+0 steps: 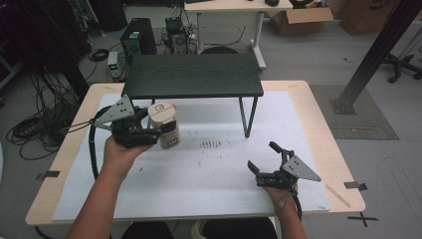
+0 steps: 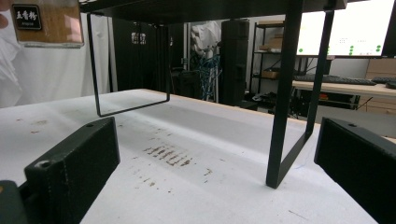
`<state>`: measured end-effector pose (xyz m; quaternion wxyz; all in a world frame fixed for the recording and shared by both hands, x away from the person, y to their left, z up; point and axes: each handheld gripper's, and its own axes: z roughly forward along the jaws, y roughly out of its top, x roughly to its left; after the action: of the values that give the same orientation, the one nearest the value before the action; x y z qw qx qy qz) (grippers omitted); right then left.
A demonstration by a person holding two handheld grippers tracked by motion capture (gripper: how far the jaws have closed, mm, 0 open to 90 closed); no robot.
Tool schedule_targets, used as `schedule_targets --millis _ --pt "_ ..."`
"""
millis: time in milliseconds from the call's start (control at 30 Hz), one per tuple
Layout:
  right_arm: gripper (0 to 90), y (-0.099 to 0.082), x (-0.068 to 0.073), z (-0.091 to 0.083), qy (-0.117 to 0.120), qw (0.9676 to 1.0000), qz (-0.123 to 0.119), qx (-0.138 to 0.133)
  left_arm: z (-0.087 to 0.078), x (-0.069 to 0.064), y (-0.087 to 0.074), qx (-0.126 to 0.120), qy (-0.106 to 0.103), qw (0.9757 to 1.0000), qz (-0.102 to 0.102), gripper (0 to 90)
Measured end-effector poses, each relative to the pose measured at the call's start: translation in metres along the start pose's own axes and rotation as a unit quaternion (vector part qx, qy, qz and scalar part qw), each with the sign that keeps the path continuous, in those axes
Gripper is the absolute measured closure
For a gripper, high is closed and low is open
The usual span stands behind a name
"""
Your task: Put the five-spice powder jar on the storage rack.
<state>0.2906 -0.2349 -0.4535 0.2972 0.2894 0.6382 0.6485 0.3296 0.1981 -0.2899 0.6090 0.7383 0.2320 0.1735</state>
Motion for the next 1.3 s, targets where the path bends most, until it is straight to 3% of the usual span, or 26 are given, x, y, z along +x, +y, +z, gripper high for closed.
schedule_targets --millis 800,1300 --pt "0.0 0.000 0.000 0.000 0.001 1.0000 0.002 0.000 -0.003 0.016 0.048 -0.017 0.015 0.9997 0.003 31.8" --pt "0.0 0.000 -0.001 0.000 0.002 1.0000 0.003 0.000 0.004 0.028 0.069 -0.014 0.023 0.9996 0.003 31.7"
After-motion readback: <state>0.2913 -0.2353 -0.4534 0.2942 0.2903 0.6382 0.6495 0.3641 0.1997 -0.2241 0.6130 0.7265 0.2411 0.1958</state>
